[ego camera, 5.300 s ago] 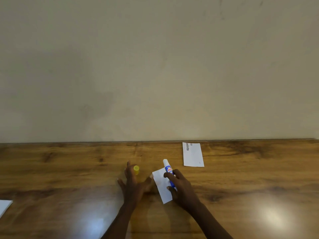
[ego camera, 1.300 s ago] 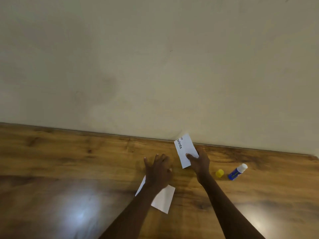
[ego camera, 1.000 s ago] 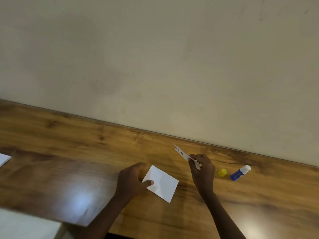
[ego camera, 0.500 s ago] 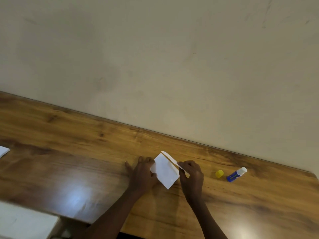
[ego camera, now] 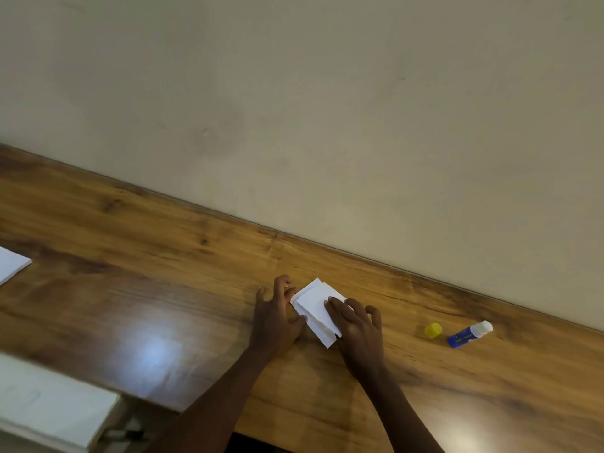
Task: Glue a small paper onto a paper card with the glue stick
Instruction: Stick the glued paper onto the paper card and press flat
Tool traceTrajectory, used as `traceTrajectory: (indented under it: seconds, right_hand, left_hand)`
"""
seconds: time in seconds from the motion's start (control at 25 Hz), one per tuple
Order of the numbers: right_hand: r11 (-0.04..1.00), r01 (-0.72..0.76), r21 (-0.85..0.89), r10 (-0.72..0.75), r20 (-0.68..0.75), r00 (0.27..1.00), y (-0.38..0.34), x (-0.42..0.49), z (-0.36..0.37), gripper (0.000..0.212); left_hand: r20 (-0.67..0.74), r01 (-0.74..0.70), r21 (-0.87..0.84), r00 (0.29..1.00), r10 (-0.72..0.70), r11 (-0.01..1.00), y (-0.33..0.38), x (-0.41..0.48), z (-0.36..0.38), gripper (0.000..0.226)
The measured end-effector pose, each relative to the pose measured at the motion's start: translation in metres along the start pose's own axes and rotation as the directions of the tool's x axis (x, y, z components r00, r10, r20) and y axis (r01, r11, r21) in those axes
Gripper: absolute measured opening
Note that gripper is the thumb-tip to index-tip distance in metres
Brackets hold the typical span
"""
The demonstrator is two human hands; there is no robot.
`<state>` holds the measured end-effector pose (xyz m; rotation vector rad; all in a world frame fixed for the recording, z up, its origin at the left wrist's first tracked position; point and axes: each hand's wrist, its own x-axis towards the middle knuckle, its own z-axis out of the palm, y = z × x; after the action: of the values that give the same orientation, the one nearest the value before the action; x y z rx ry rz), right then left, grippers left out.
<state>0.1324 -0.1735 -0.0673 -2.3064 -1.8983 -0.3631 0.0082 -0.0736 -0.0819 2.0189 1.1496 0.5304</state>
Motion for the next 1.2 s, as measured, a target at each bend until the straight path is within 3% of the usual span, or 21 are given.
traceTrajectory:
  seconds: [0.4,0.84,1.2]
  right_hand:
    - [0.983,0.170,0.063,-0.176,0.101,0.979,0.001,0.008,0.007,0.073]
    - [0.985,0.137,0.110,-0.157,0.200,0.967,0.000,0.014,0.007,0.071]
    - [0.987,0.110,0.119,-0.129,0.165,0.978,0.001,0.017,0.007,0.069]
  left_hand:
    - [-0.024,-0.013,0.044,1.000,0.014,0.999,0.003,-0.002,-0.004,0.070]
    - [-0.012,-0.022,0.056,1.000,0.023,0.998,0.003,-0.001,-0.004,0.065]
    - [-0.018,-0.070,-0.015,0.997,0.070,0.997,0.006,-0.003,-0.007,0.053]
